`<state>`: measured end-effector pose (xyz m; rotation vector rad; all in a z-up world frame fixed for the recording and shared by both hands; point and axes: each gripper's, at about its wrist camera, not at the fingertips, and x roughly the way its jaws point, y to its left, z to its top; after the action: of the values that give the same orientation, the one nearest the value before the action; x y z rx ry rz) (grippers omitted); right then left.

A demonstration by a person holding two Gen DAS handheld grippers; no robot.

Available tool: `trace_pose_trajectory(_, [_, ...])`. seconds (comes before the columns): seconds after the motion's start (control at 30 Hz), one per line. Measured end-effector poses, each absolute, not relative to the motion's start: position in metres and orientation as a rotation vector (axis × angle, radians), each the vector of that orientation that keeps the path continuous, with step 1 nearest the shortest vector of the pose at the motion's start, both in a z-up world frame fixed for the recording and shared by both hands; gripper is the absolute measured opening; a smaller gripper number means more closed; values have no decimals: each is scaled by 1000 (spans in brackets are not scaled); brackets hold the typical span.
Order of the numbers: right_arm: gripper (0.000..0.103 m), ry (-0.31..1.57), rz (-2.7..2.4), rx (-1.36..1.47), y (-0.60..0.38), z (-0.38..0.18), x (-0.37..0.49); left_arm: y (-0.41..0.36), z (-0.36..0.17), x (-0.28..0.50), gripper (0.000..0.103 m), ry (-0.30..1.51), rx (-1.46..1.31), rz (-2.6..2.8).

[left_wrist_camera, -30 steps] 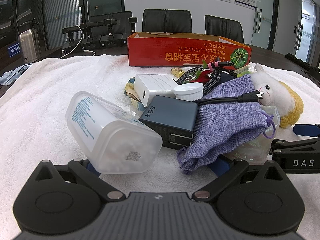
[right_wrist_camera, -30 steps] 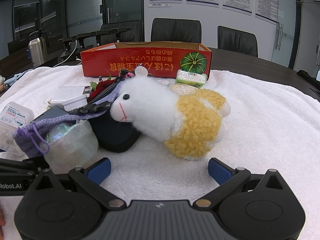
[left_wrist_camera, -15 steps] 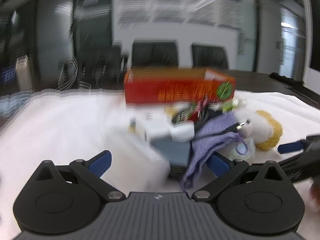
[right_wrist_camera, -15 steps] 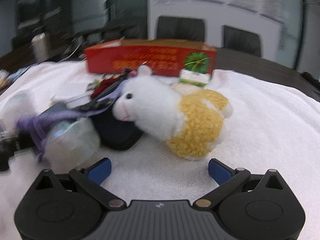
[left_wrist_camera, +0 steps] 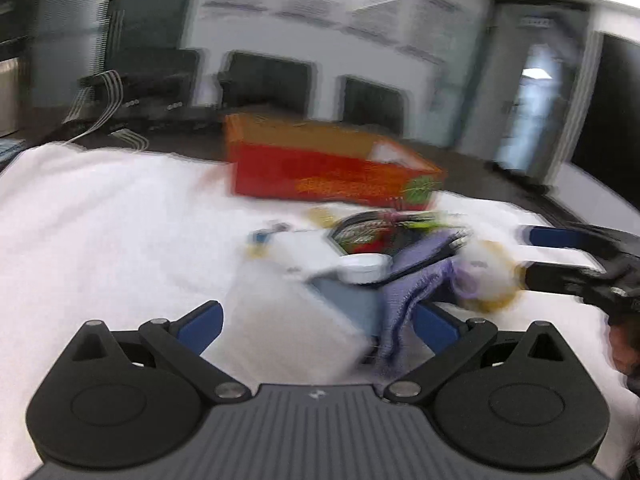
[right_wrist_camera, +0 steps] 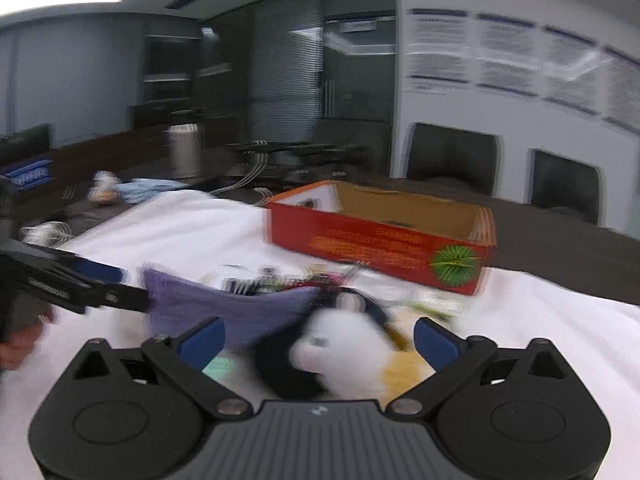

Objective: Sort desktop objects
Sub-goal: 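Grasp the clear plastic box with the left gripper while the right gripper grasps the purple pouch, then carry both items into the red cardboard box and open both grippers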

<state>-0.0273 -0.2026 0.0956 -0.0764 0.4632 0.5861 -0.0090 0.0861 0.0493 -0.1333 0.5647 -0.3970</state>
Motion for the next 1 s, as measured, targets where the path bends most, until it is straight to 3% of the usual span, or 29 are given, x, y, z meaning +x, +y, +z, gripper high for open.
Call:
trace_pose_trajectory(0.2, [91, 350, 641, -314, -154, 87, -30, 102, 55, -2, 103, 567, -180, -360])
trace_pose_trajectory(0.37, [91, 365, 753, -389, -147, 89, -40, 82, 57, -3, 103, 468, 83, -500])
trace_pose_trajectory(0.53, [88, 421, 817, -433, -129, 80, -45, 63, 35, 19, 103, 562, 284, -516])
trace_pose_trajectory(0.63, [51, 514, 781, -424, -124, 68, -31, 65, 24, 30, 102, 641, 284, -529])
trace_pose_trajectory(0.67, [39, 542, 773, -392, -126, 66, -27, 68, 23, 31, 94, 650, 275, -544])
trace_pose_trajectory(0.73, [36, 575, 762, -328, -130, 69, -21, 70, 25, 31, 93, 657, 255, -550])
trace_pose_trajectory(0.9, [11, 579, 758, -159, -153, 92, -15, 63, 42, 15, 92, 602, 311, -496])
trace_pose_trajectory(1.0, [8, 570, 735, -34, -171, 109, -6, 58, 64, 12, 92, 550, 314, -468])
